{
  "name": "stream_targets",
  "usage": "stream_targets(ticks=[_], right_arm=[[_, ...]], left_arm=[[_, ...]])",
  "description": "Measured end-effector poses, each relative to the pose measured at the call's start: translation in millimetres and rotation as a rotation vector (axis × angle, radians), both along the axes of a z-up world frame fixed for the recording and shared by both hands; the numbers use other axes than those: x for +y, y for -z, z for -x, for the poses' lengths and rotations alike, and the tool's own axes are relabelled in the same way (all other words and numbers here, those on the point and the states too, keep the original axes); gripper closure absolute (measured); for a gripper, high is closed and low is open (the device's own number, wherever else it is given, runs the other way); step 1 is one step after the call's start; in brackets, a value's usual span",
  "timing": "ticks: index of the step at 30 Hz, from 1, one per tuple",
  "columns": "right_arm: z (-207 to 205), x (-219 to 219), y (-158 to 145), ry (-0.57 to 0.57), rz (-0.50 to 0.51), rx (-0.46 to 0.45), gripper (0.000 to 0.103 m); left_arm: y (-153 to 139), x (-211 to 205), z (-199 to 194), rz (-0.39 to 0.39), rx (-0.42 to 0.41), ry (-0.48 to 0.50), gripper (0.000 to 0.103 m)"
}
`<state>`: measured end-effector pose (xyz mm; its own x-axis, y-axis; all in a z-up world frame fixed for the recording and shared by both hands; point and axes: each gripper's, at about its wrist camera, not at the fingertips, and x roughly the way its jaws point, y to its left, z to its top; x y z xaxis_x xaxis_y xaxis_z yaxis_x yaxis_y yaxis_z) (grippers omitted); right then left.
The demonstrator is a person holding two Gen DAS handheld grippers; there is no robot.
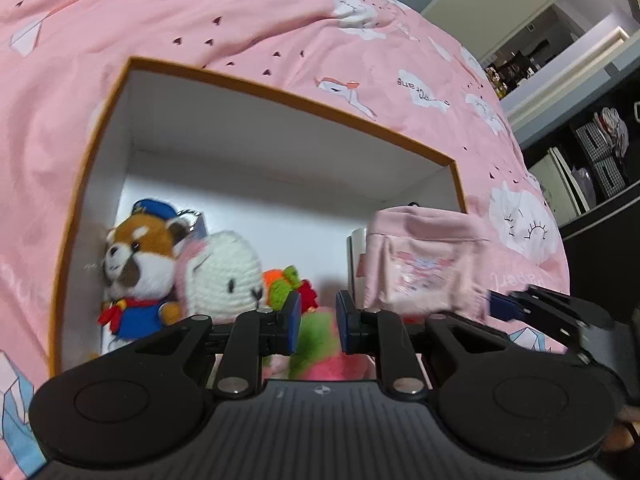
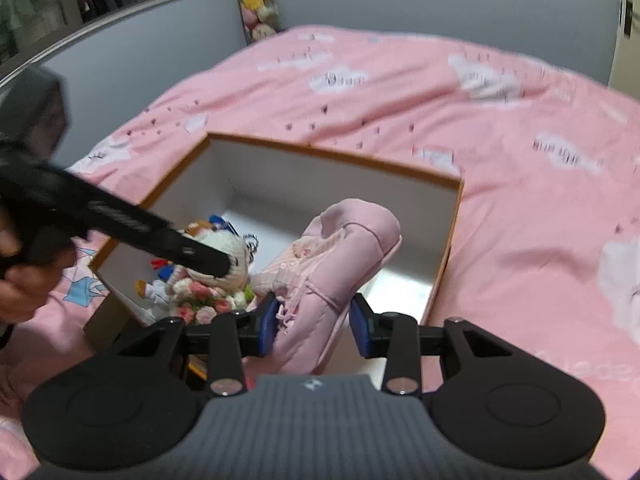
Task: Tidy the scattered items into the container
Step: 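Lower the pink pouch into the container and open the right tool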
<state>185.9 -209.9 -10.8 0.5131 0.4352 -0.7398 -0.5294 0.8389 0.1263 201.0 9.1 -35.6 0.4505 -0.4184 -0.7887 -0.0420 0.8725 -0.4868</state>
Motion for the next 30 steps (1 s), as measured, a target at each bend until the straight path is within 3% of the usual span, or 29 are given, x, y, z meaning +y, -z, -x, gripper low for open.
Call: stream_targets(ticks=[5,12,15,26,30], right_arm=[[-15.1,10.9,21.0,-0.016,0.025,0.077,0.062],[-27.2,10.2,23.6,-0.019,-0.056,0.182,0.062],[-23.8,22.3,27.7,-0.065,0.007,0.200,0.061],[-4.8,51.9,31.3,-0.132,0.337,0.065,0.037],[-5.2,44.1,24.5,-0.127,0.342,0.040,0.036]], left_arm=[[6.4,11.3,5.6,0.022,0.021,-0.013,0.083],[12.0,14.9,9.3,0.050,0.032,-0.014,0.083],[14.6,15.2,9.7,0.054,0.041,-0.015,0.083],[17.1,18.4,11.1,0.071,0.044,-0.023,0.082],[17.6,18.6,11.6,0.074,0.045,-0.023,0.082]])
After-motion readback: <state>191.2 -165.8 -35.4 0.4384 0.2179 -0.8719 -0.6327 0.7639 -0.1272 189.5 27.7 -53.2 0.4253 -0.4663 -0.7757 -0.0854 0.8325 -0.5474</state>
